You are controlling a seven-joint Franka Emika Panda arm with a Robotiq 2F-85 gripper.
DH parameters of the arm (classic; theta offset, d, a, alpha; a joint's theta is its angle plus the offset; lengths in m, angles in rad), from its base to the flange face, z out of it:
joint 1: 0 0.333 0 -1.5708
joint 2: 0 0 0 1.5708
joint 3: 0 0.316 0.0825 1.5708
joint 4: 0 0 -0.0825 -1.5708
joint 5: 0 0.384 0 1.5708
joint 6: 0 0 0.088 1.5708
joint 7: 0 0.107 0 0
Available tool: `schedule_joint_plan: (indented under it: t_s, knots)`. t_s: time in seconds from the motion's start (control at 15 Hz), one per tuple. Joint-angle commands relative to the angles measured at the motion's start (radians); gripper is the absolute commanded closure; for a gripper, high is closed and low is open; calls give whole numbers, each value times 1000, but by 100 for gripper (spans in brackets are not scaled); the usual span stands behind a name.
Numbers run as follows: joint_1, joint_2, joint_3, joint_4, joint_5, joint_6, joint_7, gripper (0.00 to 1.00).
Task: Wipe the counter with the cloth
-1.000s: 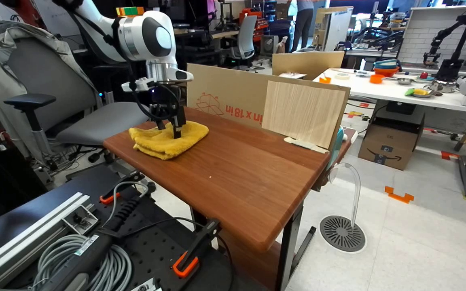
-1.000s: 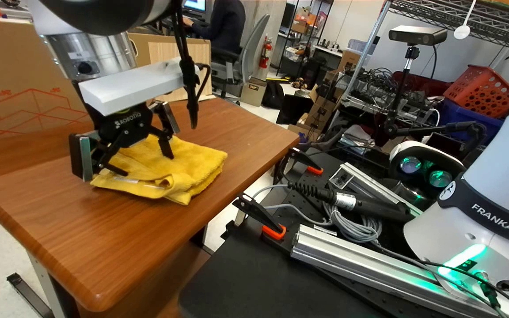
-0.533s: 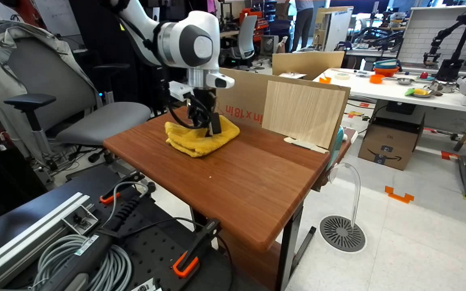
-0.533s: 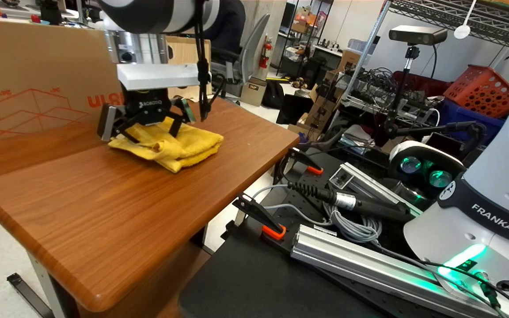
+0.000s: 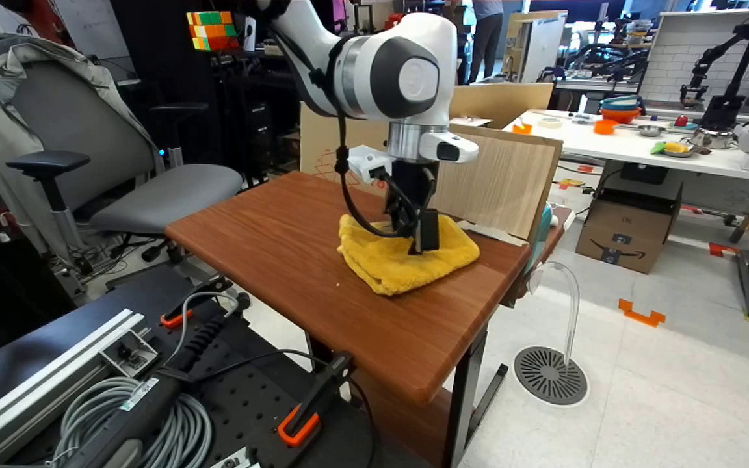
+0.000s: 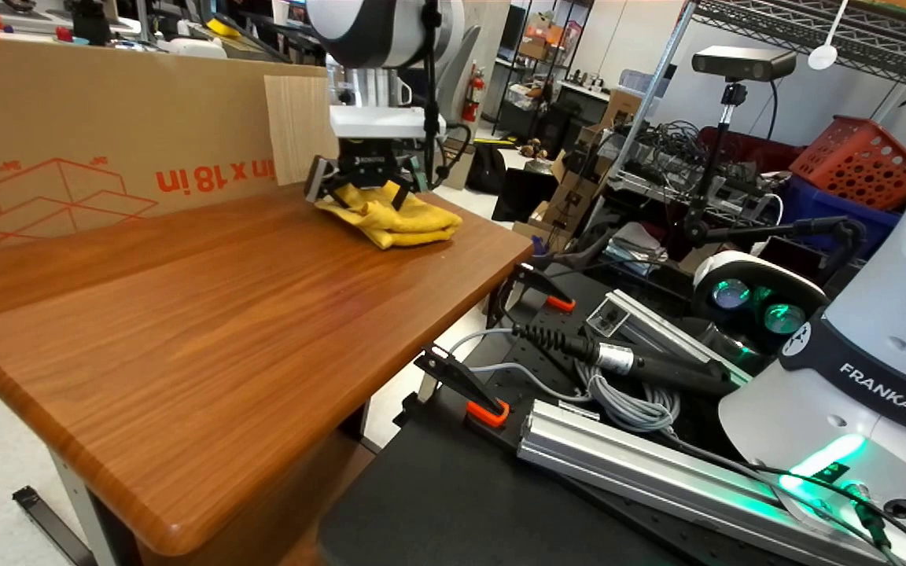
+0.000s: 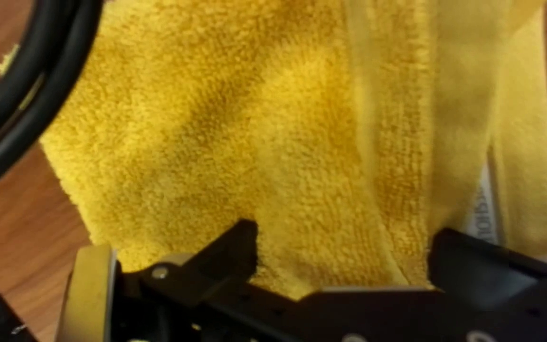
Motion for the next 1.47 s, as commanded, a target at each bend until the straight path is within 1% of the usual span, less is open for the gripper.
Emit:
schedule_joint_plan:
  t_s: [0.0,0.13,0.33,0.4,0.53,0.67,0.8,0.93,1.07,1.2,1.33,1.4]
  knots:
    - [-2,42,-42,-46,-28,-22,19,0]
    - [9,34,-22,-68,-37,-14,-18,0]
    - [35,-9,-1,-132,-79,25,-69,0]
    - [48,-36,-4,-157,-103,30,-74,0]
    - [80,-96,-20,-209,-162,84,-50,0]
    - [101,-187,-34,-297,-204,212,-22,0]
    - [114,-261,-48,-380,-223,336,3,0]
    - [115,-353,-54,-469,-219,446,6,0]
    - [97,-437,-43,-541,-189,522,-19,0]
    - [73,-517,-18,-592,-152,533,-47,0]
    - [51,-579,7,-609,-111,482,-63,0]
    - [64,-486,-9,-547,-159,495,-25,0]
